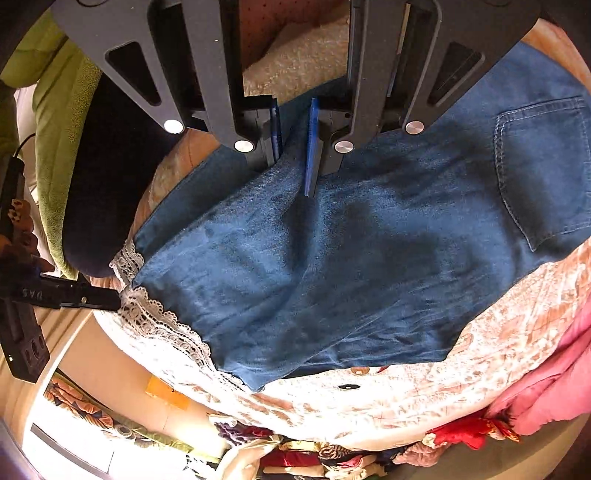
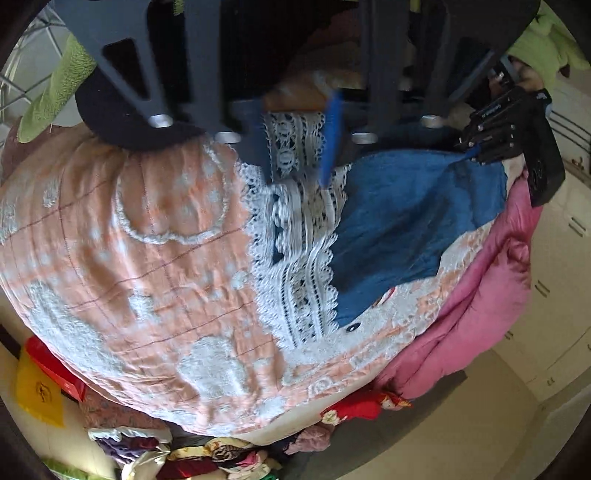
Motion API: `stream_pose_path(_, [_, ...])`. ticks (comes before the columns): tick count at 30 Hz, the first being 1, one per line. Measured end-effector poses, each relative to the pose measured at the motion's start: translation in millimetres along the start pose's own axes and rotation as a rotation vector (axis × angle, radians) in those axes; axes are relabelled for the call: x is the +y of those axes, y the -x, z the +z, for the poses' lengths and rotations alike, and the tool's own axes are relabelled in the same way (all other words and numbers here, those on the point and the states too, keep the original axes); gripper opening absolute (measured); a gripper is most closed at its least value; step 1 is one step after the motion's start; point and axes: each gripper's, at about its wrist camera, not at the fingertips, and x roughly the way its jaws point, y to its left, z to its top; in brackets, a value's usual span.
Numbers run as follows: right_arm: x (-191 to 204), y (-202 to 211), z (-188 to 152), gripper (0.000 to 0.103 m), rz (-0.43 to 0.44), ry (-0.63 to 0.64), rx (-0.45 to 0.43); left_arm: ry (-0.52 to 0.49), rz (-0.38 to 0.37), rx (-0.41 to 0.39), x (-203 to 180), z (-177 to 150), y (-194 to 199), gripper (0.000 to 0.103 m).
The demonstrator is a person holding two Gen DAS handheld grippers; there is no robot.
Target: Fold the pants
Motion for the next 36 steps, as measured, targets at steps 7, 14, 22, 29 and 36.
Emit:
stream_pose_path(7, [-2.4, 0.0, 5.8, 0.007, 0.019, 0.026, 0.008, -0.005, 0.001, 0.002, -2.0, 0.0, 2.9, 0.005])
stream_pose_path(14, [3.9, 25.6, -3.6, 0.001, -0.030, 0.101, 0.001, -0.015, -0.018, 0.001, -1.6, -6.2, 11.5, 0.005])
stream_pose_path(22, [-3.2, 18.0, -7.2, 0.015, -0.048, 0.083, 0.031, -0.007, -0.020, 0.032, 0.7, -10.7, 3.8, 0.005])
stream_pose_path(29, [3.9, -15.4, -3.0, 0.008, -0.045, 0.132, 0.096, -0.009, -0.011, 0.036, -0.9, -10.2, 3.2, 0.005])
stream_pose_path(36, [7.7, 5.3, -12.1, 0.008, -0.096, 0.211, 0.086, -0.026, -0.017, 0.047, -2.7, -10.6, 3.5, 0.006])
